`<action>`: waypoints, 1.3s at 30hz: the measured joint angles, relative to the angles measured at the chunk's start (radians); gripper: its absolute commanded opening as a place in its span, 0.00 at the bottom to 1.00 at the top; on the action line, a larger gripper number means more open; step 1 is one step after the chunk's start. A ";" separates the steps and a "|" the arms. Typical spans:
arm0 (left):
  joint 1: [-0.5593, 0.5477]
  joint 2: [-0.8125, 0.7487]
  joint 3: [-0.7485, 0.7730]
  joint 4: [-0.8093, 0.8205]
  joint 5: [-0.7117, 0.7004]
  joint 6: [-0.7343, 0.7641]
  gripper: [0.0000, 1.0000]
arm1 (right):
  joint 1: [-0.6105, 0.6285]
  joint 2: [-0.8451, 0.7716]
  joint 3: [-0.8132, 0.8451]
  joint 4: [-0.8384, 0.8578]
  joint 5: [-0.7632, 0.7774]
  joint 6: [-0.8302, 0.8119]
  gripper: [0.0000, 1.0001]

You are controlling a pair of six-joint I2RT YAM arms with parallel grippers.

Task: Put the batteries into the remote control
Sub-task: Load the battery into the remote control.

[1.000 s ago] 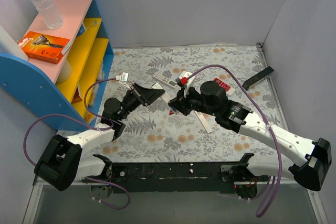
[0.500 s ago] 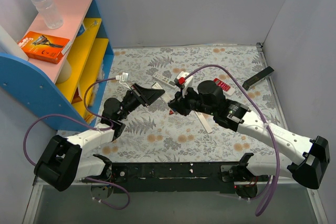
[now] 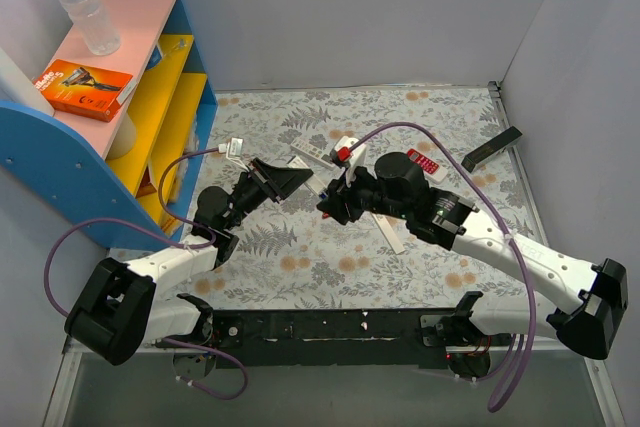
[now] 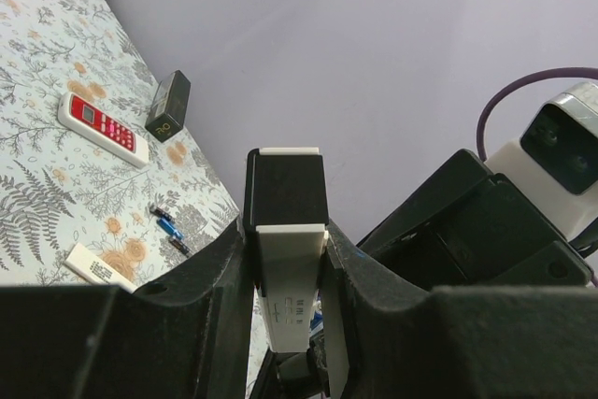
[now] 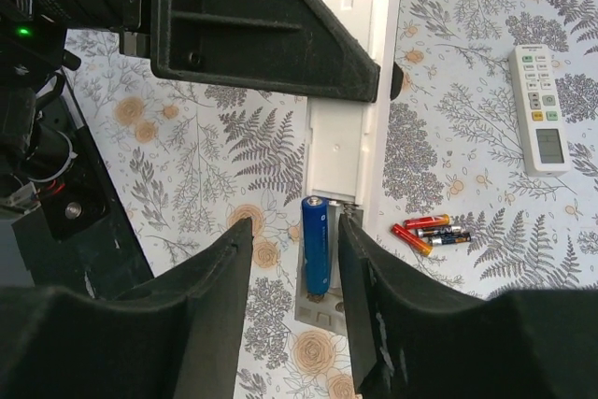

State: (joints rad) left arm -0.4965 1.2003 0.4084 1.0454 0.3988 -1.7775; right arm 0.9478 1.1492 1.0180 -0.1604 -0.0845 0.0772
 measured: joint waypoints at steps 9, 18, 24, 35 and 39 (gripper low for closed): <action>0.003 -0.020 -0.005 -0.006 0.013 -0.012 0.00 | -0.006 0.000 0.096 -0.076 0.002 -0.039 0.65; 0.003 -0.028 -0.005 -0.050 0.043 -0.019 0.00 | -0.010 0.000 0.211 -0.180 -0.079 -0.251 0.62; 0.003 -0.028 0.005 -0.103 0.085 -0.019 0.00 | -0.010 0.000 0.252 -0.306 -0.172 -0.478 0.56; 0.003 -0.028 0.081 -0.182 0.167 0.004 0.00 | -0.010 0.065 0.337 -0.470 -0.283 -0.666 0.39; 0.003 -0.028 0.101 -0.216 0.188 0.022 0.00 | -0.010 0.093 0.348 -0.491 -0.299 -0.690 0.36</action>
State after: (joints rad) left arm -0.4931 1.1725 0.5095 0.8299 0.5869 -1.7557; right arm 0.9382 1.2423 1.3659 -0.6510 -0.3840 -0.6125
